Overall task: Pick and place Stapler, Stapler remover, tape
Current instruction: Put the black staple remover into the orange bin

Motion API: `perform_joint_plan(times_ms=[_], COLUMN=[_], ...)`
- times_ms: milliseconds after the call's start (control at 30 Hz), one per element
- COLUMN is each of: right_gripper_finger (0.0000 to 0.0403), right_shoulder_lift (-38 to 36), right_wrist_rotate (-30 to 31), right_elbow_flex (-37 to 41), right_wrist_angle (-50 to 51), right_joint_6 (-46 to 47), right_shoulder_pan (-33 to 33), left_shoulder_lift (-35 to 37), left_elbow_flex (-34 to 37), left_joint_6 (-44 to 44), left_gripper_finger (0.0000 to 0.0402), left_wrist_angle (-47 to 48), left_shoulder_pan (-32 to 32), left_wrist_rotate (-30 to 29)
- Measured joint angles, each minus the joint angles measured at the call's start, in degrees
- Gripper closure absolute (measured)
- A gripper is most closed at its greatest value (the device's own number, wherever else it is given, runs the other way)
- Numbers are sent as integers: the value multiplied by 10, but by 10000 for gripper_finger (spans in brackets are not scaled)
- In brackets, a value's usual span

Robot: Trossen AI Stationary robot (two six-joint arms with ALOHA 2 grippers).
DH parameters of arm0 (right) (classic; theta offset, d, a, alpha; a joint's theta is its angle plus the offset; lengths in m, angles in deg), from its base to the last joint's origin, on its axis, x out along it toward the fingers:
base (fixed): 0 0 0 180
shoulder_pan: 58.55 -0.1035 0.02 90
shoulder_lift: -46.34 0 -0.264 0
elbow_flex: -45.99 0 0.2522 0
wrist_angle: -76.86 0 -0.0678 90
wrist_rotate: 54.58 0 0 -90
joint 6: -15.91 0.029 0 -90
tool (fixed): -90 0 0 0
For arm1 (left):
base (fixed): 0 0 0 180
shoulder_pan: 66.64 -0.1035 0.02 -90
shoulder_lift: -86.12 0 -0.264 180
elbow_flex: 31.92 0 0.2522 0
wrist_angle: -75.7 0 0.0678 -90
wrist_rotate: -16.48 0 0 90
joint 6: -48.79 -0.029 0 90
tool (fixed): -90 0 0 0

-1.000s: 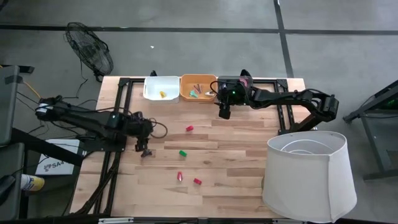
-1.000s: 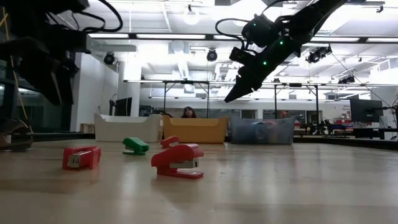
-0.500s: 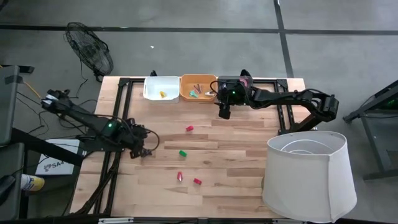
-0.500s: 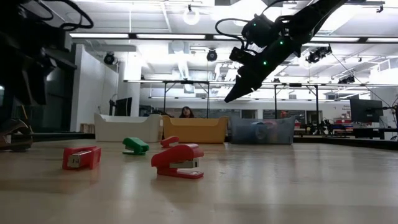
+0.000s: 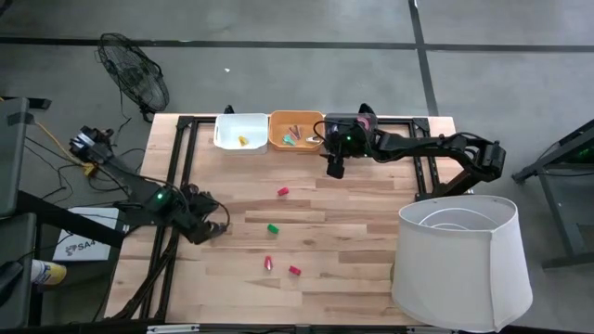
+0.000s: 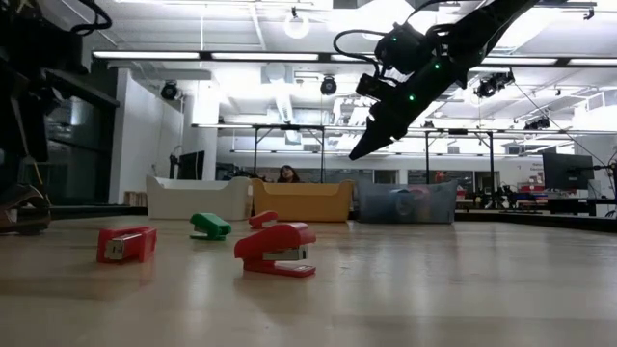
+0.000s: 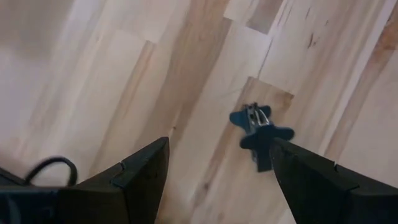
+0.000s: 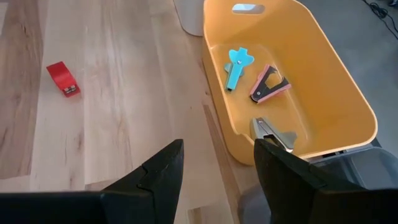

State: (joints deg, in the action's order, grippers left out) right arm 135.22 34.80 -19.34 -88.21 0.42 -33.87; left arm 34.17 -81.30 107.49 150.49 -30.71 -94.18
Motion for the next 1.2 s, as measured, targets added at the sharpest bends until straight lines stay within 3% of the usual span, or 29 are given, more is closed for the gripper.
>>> perform_joint_plan(times_ms=[567,1200], right_gripper_finger=[216,216], right_shoulder_lift=[0,0], right_wrist_rotate=[-18,-16], right_elbow_flex=[0,0], right_wrist_angle=[-1,3], right_joint_6=[-3,-14], right_shoulder_pan=[0,-19], left_shoulder_lift=[-133,-227], left_elbow_flex=[0,0], left_joint_6=[111,151], left_gripper_finger=[129,138], left_wrist_angle=[-90,-116], left_shoulder_pan=[51,50], left_wrist_rotate=[53,21])
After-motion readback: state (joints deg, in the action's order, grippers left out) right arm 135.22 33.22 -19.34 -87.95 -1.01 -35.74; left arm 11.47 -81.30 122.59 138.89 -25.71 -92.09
